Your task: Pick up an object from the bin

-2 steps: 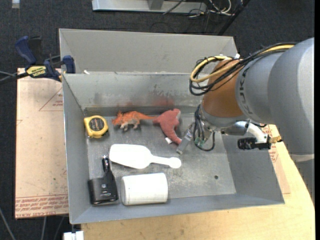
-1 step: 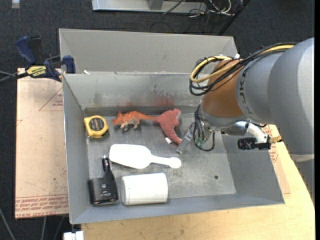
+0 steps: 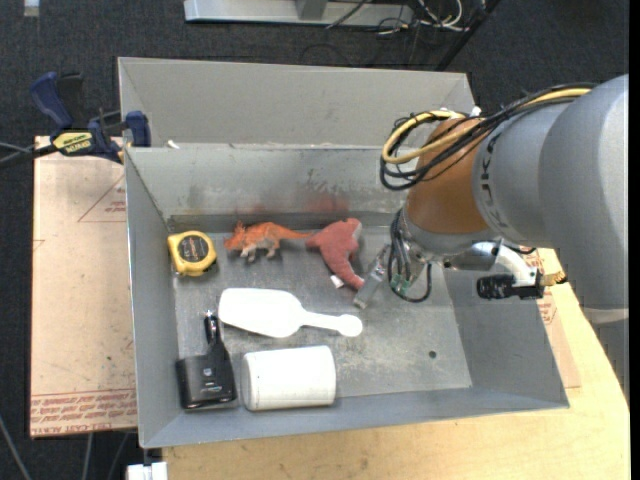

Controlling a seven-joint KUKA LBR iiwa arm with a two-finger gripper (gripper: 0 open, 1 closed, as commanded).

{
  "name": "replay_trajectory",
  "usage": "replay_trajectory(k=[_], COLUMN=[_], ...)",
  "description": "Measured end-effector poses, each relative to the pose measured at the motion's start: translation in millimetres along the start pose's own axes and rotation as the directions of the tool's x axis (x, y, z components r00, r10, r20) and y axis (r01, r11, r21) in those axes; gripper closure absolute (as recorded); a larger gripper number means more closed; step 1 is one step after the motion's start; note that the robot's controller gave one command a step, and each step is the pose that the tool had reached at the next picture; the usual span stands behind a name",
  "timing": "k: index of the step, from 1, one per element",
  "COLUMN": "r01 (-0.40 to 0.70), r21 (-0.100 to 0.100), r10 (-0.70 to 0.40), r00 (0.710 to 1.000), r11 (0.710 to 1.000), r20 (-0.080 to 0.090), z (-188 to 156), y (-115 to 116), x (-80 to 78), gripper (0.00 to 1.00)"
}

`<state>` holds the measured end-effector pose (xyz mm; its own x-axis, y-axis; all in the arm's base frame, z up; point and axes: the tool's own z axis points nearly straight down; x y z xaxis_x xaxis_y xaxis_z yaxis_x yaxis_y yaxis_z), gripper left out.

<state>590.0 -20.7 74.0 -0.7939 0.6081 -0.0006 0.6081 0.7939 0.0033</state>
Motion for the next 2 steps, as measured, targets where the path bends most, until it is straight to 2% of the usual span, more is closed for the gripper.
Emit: replay_trajectory(k=[1,2], r01=[0.000,0.000], r21=[0.004,0.001], r10=[0.000,0.000], r00=[1.000,1.000], r11=[1.000,1.000], r20=[-0.006,-0.002], z=[-20,-43], y=[-1,0], x=[1.9,0.6], gripper=[1.00,1.00])
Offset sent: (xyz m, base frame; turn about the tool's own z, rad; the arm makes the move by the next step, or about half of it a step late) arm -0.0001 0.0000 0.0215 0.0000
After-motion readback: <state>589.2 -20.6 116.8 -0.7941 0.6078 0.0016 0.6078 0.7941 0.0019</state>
